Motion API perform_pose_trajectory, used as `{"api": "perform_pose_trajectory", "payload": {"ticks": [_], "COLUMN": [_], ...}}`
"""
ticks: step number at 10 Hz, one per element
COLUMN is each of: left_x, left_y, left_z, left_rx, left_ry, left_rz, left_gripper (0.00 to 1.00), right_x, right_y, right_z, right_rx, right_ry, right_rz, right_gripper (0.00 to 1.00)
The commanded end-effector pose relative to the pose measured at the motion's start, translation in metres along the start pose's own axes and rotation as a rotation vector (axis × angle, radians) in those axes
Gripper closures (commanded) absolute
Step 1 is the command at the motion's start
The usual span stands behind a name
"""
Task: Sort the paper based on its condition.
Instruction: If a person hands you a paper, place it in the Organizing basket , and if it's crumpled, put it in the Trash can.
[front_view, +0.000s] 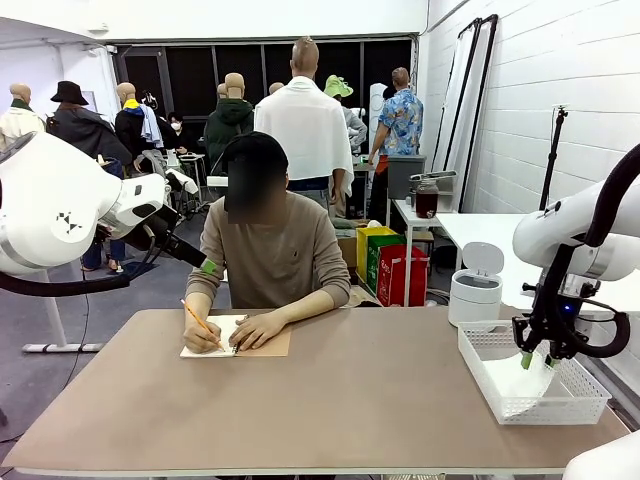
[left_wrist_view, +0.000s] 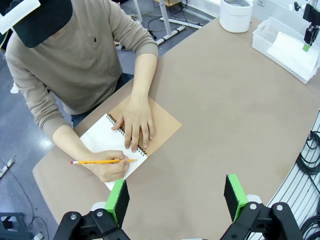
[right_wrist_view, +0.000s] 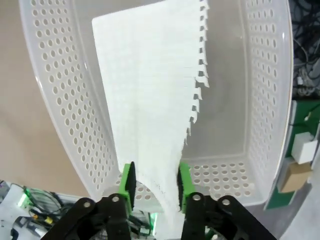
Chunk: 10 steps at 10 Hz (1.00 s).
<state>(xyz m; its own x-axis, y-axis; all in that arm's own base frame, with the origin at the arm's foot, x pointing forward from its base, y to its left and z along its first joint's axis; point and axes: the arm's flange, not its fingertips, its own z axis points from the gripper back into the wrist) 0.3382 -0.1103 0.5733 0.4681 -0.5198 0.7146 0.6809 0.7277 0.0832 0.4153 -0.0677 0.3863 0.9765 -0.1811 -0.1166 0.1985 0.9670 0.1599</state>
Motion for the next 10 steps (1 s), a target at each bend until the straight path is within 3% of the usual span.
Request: {"api": "perform_pose_trajectory", "payload": {"ticks": [1, 7, 10], "left_x": [-0.001, -0.001, -0.001], "left_y": [0.001, 0.001, 0.001], "left_z": [0.0, 0.0, 0.0], "left_rx": [-0.007, -0.007, -0.007], "left_ry": [0.0, 0.0, 0.0], "left_rz": [0.003, 0.003, 0.003], "left_gripper": [0.0, 0.0, 0.0], "right_x": [0.002, -0.001, 0.0], "right_y": [0.002, 0.012, 0.006], "right_z": [0.01, 0.037, 0.03], "right_rx": [-0.063, -0.127, -0.083], "right_ry": [0.038, 0.072, 0.072], "right_rz": [-0.043, -0.065, -0.039], "right_gripper": [0.0, 0.0, 0.0]}}
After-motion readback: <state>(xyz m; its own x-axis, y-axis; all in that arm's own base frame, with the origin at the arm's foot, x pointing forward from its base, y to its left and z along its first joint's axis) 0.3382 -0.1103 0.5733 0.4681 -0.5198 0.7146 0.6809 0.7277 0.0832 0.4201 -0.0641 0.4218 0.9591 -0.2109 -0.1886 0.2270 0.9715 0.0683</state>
